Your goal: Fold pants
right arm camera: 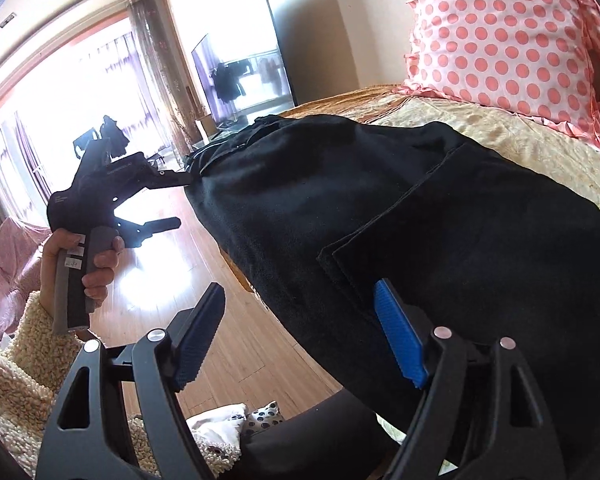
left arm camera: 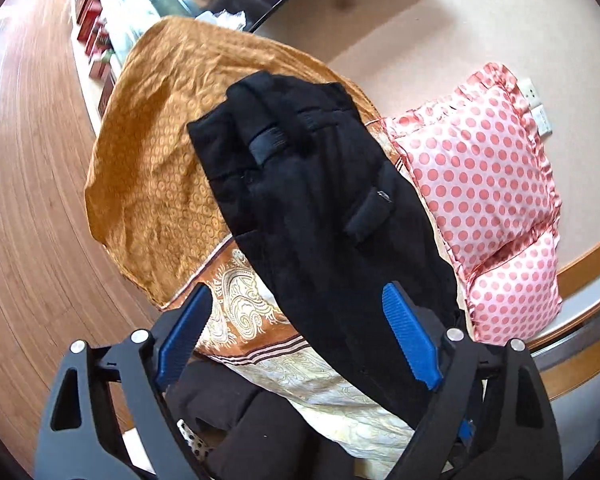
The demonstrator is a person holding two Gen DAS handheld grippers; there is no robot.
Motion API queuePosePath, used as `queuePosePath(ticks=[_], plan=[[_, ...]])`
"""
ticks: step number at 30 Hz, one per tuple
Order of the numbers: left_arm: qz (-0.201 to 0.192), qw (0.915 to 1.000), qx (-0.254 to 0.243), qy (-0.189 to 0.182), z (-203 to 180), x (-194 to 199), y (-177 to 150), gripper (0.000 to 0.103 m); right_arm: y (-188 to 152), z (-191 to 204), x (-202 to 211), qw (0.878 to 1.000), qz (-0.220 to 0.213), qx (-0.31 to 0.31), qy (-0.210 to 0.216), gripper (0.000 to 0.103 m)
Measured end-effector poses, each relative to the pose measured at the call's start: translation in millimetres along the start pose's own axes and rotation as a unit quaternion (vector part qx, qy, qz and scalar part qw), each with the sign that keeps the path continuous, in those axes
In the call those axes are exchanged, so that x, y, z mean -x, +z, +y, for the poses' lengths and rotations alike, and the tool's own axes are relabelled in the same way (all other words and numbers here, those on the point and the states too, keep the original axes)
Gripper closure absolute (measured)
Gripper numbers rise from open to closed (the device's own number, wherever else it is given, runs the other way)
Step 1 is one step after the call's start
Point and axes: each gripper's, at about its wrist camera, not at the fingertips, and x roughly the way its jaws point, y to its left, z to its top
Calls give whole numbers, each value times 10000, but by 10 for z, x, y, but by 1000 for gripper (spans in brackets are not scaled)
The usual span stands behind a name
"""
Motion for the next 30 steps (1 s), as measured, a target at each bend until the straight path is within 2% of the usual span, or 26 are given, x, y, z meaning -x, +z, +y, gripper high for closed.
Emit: queuePosePath(ticks=[4,7,9,12,18,22,23,27,28,29,30], plan=[[26,9997,193,-173,101,-152,117,18,-1,-14,1,10000,-1,-20,17,24],[30,9974,485,-526,162,-226,191,18,-7,-17,1,10000,0,-8,13,24],[-57,9967,501,-643,142,-228,225,18,-13,-16,-3,10000,2,0,8,24],[-286,9957,415,-783,27,-140,240,24,-18,-10,-10,10000,-3,14,5,24],[-849,9932,-104,-784,-264,71,191,42,-28,7,-14,10000,-22,89,-12,22],[-760,9949,-1,-668,-241,-57,278,66,-30,12,-9,9999,-46,99,-5,22],[-732,9946,130,-730,-206,-83,295,67,-33,12,-6,9999,-53,104,-4,22],[-804,9910,474,-962,-90,-106,313,65,-38,19,-1,9999,-66,138,-3,22],[-868,9896,487,-1040,-79,-109,302,57,-41,20,1,9999,-69,144,-2,22],[-952,9874,466,-1172,-91,-111,282,42,-43,21,3,9999,-73,148,2,22],[-1053,9845,404,-1344,-107,-103,263,34,-42,19,7,9999,-76,148,9,22]])
